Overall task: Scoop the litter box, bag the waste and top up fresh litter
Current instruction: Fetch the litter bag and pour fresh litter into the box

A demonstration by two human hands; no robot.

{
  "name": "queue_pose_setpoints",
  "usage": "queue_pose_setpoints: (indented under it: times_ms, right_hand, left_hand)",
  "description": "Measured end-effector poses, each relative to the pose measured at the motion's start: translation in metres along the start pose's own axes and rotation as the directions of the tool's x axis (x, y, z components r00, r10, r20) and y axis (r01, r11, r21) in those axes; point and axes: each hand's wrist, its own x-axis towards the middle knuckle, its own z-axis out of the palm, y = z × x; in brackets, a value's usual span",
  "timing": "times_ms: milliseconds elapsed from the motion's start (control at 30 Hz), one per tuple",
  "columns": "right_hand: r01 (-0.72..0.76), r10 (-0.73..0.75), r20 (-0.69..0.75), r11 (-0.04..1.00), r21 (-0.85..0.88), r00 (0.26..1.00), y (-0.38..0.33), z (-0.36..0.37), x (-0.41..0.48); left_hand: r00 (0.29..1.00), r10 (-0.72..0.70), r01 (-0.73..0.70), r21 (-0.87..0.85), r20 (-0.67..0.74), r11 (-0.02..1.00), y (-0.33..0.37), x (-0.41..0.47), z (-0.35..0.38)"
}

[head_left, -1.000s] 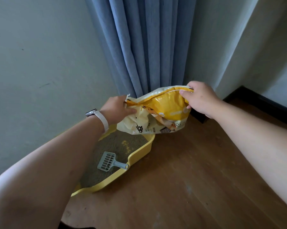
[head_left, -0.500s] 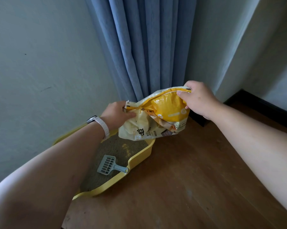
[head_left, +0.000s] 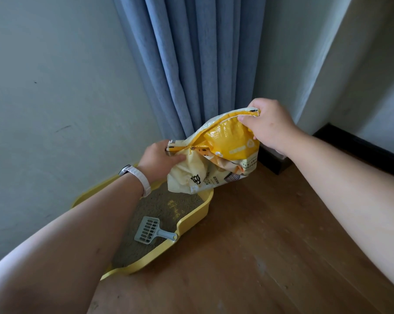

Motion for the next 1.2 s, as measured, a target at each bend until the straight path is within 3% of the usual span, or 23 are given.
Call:
queue_pose_setpoints:
  times_ms: [267,1200]
  right_hand:
    - [0.061,-0.06,-0.038,0.998,0.026,0.997,-0.017,0.0,0.005]
    - [0.129,-0.127,-0.065,0.991,0.032,0.99,-0.045,0.015,0.013]
  left_hand:
    - [0.999,-0.029,0.026,-0.104,-0.021,0.994,-0.006,0.0,0.002]
    - [0.996,-0.09,0.088,-0.183,-0.006,0.979,-0.018,-0.009,0.008]
